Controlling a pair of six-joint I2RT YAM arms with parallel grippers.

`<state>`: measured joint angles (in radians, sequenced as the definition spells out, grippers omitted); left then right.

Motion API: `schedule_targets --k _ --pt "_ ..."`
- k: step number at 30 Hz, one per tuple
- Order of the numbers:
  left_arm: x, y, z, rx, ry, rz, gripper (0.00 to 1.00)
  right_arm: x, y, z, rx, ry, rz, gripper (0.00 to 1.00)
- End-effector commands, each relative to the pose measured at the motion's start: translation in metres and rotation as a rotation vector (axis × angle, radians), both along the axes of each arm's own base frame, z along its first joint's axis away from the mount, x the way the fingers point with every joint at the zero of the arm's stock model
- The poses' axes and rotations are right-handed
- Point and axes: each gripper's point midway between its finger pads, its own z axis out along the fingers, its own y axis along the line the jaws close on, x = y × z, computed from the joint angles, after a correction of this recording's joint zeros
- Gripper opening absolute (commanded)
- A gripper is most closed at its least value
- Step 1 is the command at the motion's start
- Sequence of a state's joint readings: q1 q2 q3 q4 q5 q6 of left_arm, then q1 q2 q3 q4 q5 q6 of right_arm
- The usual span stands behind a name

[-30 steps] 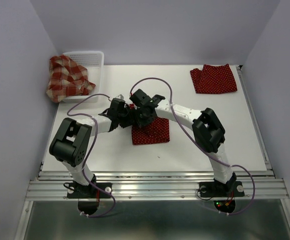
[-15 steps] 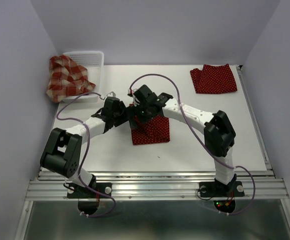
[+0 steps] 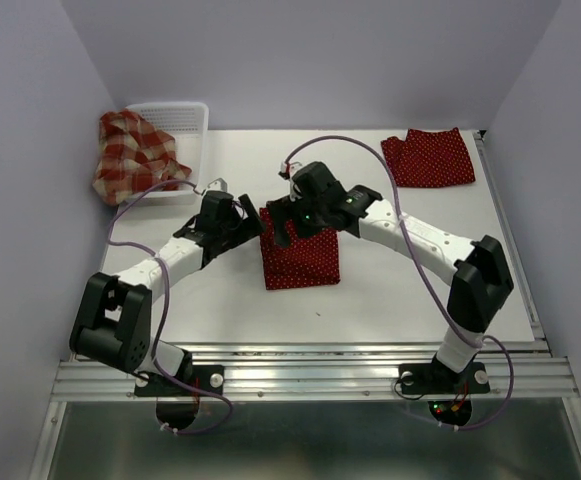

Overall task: Fold and stack the skirts
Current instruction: Fold the skirt

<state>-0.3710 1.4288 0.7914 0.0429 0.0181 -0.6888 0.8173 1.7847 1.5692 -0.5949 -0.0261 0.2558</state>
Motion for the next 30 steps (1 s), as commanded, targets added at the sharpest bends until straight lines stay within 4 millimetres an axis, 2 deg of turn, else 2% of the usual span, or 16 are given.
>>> schedule_targets --k 1,4,6,7,8,12,14,17,19,20,22,23,30 --pt "0.000 -0.014 0.040 -0.029 -0.094 -0.108 0.99 0.030 -0.034 0.028 0.081 -0.067 -0.149 1.00" --pt "-0.008 -0.030 0.060 -0.024 -0.159 -0.208 0.99 0.034 -0.039 0.026 0.173 -0.009 -0.107 1.00" --pt "-0.016 -0.043 0.064 -0.016 -0.183 -0.295 0.99 0.045 -0.049 0.018 0.178 0.010 -0.123 1.00" --pt "-0.025 -0.056 0.065 -0.027 -0.188 -0.350 0.99 0.049 -0.050 0.017 0.187 0.009 -0.125 1.00" --pt "-0.029 -0.063 0.065 -0.027 -0.195 -0.382 0.99 0.057 -0.055 0.009 0.182 0.023 -0.136 1.00" --pt "-0.049 -0.095 0.063 -0.060 -0.210 -0.513 0.99 0.062 -0.039 -0.006 0.212 0.091 -0.069 1.00" --pt "-0.059 -0.107 0.062 -0.078 -0.227 -0.568 0.99 0.067 -0.031 -0.005 0.222 0.089 -0.034 1.00" --pt "-0.065 -0.117 0.060 -0.099 -0.248 -0.611 0.99 0.069 -0.019 -0.018 0.228 0.116 0.032 1.00" --pt "-0.067 -0.122 0.050 -0.104 -0.233 -0.632 0.99 0.071 -0.009 -0.015 0.259 0.133 0.073 1.00" --pt "-0.068 -0.126 0.049 -0.114 -0.228 -0.651 0.99 0.065 0.000 -0.024 0.288 0.186 0.121 1.00" --pt "-0.069 -0.133 0.038 -0.112 -0.203 -0.678 0.99 0.065 0.011 -0.024 0.323 0.213 0.156 1.00" --pt "-0.069 -0.135 0.035 -0.108 -0.197 -0.685 0.99 0.064 0.015 -0.034 0.333 0.252 0.168 1.00" --pt "-0.076 -0.129 0.000 -0.068 -0.121 -0.689 0.99 0.080 0.030 -0.066 0.329 0.297 0.183 1.00"
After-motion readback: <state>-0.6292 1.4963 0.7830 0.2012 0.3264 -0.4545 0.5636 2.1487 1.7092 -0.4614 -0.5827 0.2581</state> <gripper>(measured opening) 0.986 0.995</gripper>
